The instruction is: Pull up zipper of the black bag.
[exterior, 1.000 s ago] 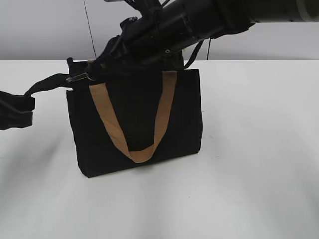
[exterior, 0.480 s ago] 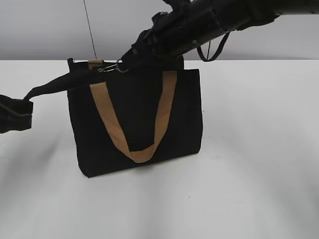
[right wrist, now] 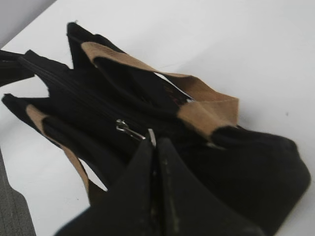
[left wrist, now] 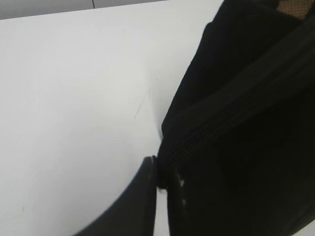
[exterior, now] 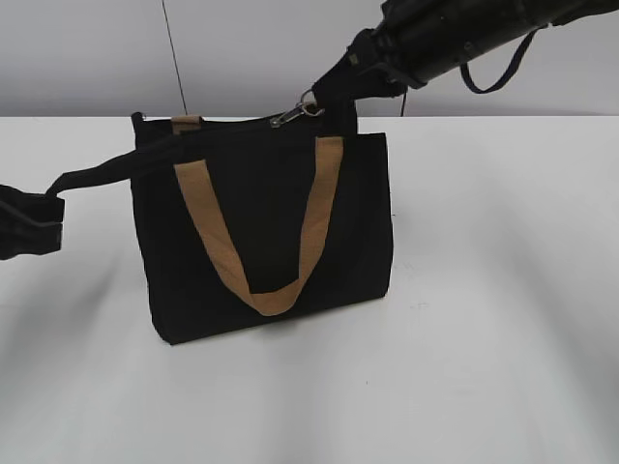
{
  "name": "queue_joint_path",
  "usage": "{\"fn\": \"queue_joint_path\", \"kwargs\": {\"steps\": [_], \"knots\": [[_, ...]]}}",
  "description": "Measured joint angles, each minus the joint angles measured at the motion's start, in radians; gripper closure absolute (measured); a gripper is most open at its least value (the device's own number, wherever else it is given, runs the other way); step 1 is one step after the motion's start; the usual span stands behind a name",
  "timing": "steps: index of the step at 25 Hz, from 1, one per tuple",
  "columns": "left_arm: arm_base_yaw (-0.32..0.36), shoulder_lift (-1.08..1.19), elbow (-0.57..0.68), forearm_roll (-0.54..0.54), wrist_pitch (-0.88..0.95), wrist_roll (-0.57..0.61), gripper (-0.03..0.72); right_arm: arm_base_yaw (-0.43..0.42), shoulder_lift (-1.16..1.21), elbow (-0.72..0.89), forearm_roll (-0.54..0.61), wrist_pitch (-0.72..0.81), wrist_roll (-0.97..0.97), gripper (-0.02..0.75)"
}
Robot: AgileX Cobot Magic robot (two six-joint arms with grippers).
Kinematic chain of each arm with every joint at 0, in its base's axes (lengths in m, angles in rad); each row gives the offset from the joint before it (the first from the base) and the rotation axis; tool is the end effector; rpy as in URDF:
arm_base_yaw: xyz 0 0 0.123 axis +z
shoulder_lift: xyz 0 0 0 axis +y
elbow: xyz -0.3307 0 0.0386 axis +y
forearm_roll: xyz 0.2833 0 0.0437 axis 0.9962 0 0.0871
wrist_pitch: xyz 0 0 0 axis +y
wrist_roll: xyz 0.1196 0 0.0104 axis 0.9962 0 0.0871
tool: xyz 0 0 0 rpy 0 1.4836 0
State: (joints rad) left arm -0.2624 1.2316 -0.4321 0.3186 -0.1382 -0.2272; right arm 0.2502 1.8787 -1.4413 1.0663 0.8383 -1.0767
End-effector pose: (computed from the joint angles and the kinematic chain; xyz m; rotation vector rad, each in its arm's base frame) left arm 0.2453 -0.0712 0.2092 0.4009 2.1172 -0.1473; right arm 0.4386 0.1928 0.2780 -0.8243 2.1697 0.8737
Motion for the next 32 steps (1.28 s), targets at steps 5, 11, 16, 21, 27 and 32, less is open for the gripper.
{"fn": "queue_joint_path", "kwargs": {"steps": [5, 11, 16, 21, 27, 32], "knots": [[0.0, 0.0, 0.0, 0.0, 0.002, 0.0, 0.665, -0.069, -0.006, 0.0, -0.066, 0.035, 0.049, 0.738], [0.0, 0.0, 0.0, -0.002, 0.003, 0.0, 0.665, -0.08, -0.009, 0.0, -0.084, 0.065, 0.066, 0.738], [0.0, 0.0, 0.0, -0.05, 0.035, 0.0, 0.653, -0.069, -0.015, 0.0, -0.096, 0.094, 0.081, 0.685], [0.0, -0.005, 0.0, -0.199, 0.146, 0.0, 0.452, -0.068, -0.039, 0.0, -0.172, 0.133, 0.185, 0.436], [0.0, -0.085, -0.041, -0.303, 0.378, -0.001, 0.267, -0.034, -0.097, 0.0, -0.335, 0.154, 0.342, 0.379], [0.0, -0.177, -0.138, -0.319, 0.59, -0.001, 0.254, 0.025, -0.139, 0.0, -0.451, 0.174, 0.435, 0.377]]}}
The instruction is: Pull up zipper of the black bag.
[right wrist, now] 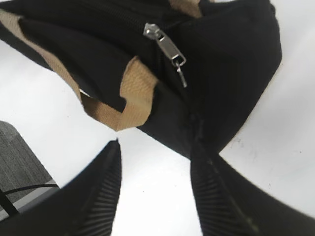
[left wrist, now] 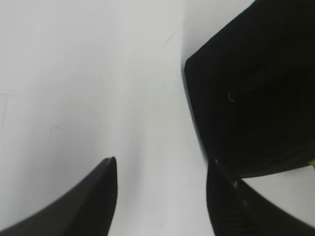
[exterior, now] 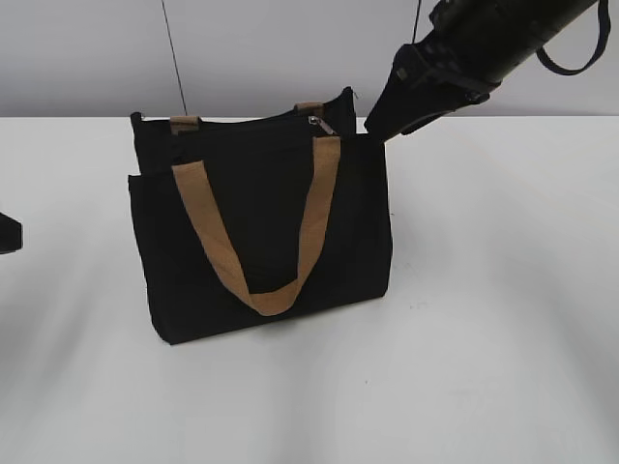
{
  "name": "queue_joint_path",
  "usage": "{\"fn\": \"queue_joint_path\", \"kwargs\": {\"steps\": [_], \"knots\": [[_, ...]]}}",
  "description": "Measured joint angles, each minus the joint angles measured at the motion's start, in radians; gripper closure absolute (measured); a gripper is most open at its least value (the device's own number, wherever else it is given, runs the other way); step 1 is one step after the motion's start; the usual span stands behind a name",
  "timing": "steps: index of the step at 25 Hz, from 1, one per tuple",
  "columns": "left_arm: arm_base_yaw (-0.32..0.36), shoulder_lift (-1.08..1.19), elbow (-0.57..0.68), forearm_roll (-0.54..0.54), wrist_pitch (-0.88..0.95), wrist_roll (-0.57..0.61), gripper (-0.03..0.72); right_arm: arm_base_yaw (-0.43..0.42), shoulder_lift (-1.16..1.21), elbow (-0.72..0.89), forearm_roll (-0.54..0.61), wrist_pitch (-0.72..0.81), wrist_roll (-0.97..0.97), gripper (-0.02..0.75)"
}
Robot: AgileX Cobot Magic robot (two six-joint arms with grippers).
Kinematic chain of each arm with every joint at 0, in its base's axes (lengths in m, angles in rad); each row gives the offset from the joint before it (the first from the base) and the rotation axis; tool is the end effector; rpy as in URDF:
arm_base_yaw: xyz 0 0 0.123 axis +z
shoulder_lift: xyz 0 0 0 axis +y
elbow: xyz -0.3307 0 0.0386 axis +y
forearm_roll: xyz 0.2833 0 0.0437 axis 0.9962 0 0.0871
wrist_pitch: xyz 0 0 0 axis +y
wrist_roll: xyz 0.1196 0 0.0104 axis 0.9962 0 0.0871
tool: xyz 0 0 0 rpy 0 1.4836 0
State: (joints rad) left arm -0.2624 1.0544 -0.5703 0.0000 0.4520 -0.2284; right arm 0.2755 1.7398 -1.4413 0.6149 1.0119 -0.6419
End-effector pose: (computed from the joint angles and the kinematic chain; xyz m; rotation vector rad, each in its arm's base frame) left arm 0.2131 -0.0572 0.2463 0.0413 2.4317 -0.2230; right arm 0.3902 0.1713 0.3063 -0.8709 2.4761 0.6821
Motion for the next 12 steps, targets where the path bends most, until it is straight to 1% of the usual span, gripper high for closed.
{"fn": "queue_joint_path", "kwargs": {"steps": [2, 5, 9, 12], "knots": [[0.0, -0.046, -0.022, 0.0, 0.081, 0.009, 0.253, 0.02, -0.024, 0.0, -0.038, 0.024, 0.025, 0.377], [0.0, -0.119, -0.03, -0.014, 0.175, 0.063, 0.253, 0.032, -0.082, 0.021, -0.06, 0.042, 0.049, 0.377], [0.0, -0.221, -0.03, -0.059, 0.279, 0.147, 0.253, 0.034, -0.212, 0.149, -0.063, 0.018, 0.071, 0.377], [0.0, -0.318, -0.032, -0.077, 0.338, 0.163, 0.253, 0.034, -0.333, 0.275, -0.066, -0.04, 0.077, 0.377]]}}
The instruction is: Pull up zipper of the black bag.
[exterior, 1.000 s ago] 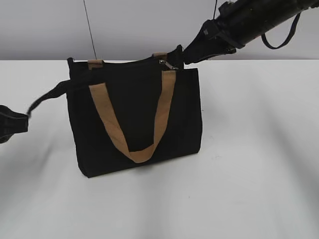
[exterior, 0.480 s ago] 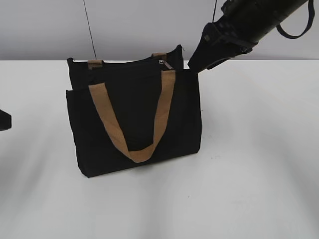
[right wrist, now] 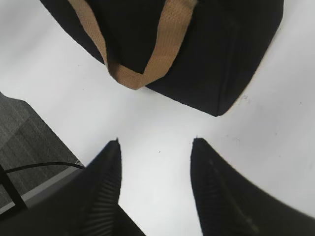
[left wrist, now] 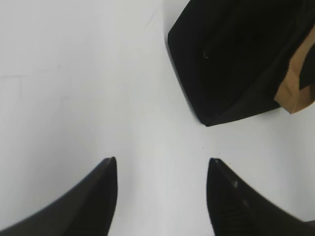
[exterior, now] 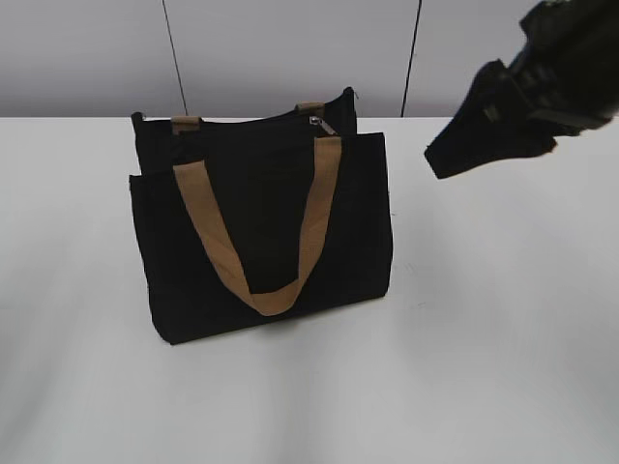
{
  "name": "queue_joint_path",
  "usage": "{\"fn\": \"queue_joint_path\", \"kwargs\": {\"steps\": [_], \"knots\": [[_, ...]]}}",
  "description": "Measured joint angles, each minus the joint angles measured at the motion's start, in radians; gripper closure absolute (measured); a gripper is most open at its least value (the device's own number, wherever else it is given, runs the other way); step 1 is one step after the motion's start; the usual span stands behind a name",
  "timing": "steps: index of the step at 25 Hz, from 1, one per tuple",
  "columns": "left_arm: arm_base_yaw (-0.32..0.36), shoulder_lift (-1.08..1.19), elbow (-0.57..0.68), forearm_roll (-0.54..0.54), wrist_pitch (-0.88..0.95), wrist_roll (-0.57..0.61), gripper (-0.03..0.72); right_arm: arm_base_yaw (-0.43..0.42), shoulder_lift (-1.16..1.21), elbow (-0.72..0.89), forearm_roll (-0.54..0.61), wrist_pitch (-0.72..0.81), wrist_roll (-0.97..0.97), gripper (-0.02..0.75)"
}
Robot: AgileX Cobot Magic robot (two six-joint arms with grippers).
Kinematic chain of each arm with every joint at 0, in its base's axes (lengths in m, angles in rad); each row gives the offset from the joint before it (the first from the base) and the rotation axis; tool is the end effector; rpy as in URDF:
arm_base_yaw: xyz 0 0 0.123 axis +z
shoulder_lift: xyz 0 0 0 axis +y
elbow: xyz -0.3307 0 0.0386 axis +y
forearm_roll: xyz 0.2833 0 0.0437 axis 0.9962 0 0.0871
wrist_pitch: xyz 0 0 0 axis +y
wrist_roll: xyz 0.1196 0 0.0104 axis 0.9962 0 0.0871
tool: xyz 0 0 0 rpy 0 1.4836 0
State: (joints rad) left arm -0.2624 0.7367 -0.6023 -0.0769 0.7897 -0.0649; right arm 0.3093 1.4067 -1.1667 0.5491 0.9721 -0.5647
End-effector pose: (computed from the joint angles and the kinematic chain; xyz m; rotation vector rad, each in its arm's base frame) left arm 0.1412 -0.0447 0.2902 0.1985 2.4106 -0.2415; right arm 0.2925 0.1478 0.3367 -0.8392 2.4389 0.6094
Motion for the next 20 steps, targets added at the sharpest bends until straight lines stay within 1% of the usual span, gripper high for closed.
{"fn": "queue_joint_path", "kwargs": {"steps": [6, 10, 12, 15, 18, 20], "knots": [[0.0, -0.111, 0.0, -0.001, 0.059, 0.004, 0.253, 0.0, -0.28, 0.233, -0.002, -0.105, 0.008, 0.377], [0.0, -0.202, 0.0, -0.001, 0.087, 0.004, 0.253, 0.0, -0.482, 0.367, -0.003, -0.122, 0.034, 0.377], [-0.005, -0.251, 0.003, 0.0, 0.1, 0.004, 0.253, 0.0, -0.59, 0.42, -0.024, -0.124, 0.062, 0.377], [-0.019, -0.328, 0.004, 0.009, 0.137, 0.004, 0.253, 0.0, -0.781, 0.482, -0.12, -0.117, 0.178, 0.377], [-0.021, -0.402, 0.004, 0.04, 0.174, 0.004, 0.253, 0.0, -0.941, 0.527, -0.283, -0.073, 0.361, 0.377], [-0.021, -0.448, 0.004, 0.046, 0.187, 0.004, 0.253, 0.0, -1.046, 0.551, -0.37, -0.025, 0.475, 0.377]]}}
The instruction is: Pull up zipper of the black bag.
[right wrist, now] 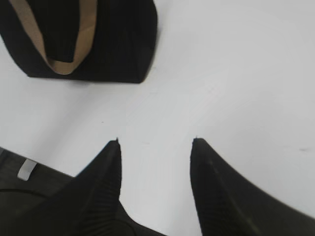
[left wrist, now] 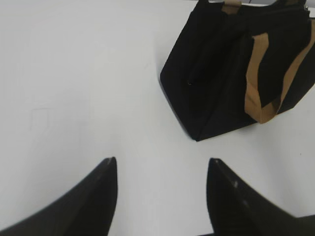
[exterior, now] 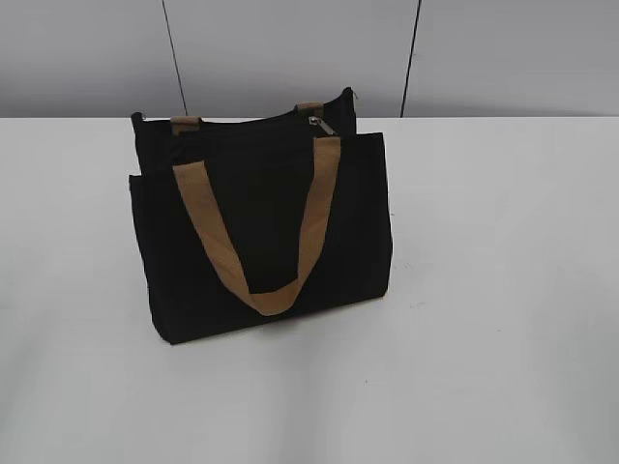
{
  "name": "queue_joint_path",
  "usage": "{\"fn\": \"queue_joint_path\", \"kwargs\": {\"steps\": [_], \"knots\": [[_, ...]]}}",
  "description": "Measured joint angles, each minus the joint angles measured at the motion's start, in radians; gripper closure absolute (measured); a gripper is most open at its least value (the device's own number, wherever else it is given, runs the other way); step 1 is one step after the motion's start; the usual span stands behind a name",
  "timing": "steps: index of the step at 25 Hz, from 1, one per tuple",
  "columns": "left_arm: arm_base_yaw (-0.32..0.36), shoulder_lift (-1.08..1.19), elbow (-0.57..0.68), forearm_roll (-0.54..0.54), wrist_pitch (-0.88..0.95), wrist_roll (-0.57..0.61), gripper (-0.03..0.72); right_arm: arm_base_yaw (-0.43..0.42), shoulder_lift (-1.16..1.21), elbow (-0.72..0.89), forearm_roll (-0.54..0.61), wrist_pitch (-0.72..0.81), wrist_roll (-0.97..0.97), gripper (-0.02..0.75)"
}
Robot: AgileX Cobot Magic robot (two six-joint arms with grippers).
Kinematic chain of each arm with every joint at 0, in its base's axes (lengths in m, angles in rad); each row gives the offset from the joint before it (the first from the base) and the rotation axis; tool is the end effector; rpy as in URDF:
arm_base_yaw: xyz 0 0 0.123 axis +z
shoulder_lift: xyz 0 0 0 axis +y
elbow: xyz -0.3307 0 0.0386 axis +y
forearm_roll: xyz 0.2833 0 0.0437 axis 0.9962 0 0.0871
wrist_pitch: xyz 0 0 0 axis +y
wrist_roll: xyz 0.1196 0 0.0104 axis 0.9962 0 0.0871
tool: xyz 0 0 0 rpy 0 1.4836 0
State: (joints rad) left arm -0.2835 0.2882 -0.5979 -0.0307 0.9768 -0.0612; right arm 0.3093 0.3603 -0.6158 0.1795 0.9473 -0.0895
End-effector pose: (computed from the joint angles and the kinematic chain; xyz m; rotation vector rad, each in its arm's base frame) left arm 0.0479 -0.0171 0.3162 0.2359 2.1468 -0.2371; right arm 0.0570 0.0365 0.3228 -0.4016 2.1436 0.3436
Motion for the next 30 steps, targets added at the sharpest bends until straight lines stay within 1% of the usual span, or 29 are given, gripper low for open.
{"fn": "queue_joint_path", "kwargs": {"steps": [3, 7, 9, 12, 19, 30], "knots": [[0.0, -0.064, 0.011, 0.006, 0.013, 0.0, 0.253, 0.0, -0.152, 0.041, -0.076, 0.062, 0.078, 0.377], [0.001, -0.135, 0.044, 0.006, 0.04, 0.0, 0.253, 0.0, -0.318, 0.097, -0.107, 0.139, 0.099, 0.377], [0.004, -0.167, 0.05, 0.007, 0.05, 0.0, 0.253, 0.0, -0.361, 0.118, -0.116, 0.156, 0.1, 0.377], [0.015, -0.187, 0.05, 0.007, 0.057, 0.0, 0.253, 0.0, -0.367, 0.128, -0.127, 0.155, 0.101, 0.377], [0.017, -0.19, 0.072, 0.017, 0.08, 0.0, 0.253, 0.0, -0.367, 0.13, -0.153, 0.154, 0.101, 0.377], [0.017, -0.19, 0.072, 0.017, 0.08, 0.001, 0.253, 0.0, -0.367, 0.13, -0.157, 0.153, 0.101, 0.377]]}}
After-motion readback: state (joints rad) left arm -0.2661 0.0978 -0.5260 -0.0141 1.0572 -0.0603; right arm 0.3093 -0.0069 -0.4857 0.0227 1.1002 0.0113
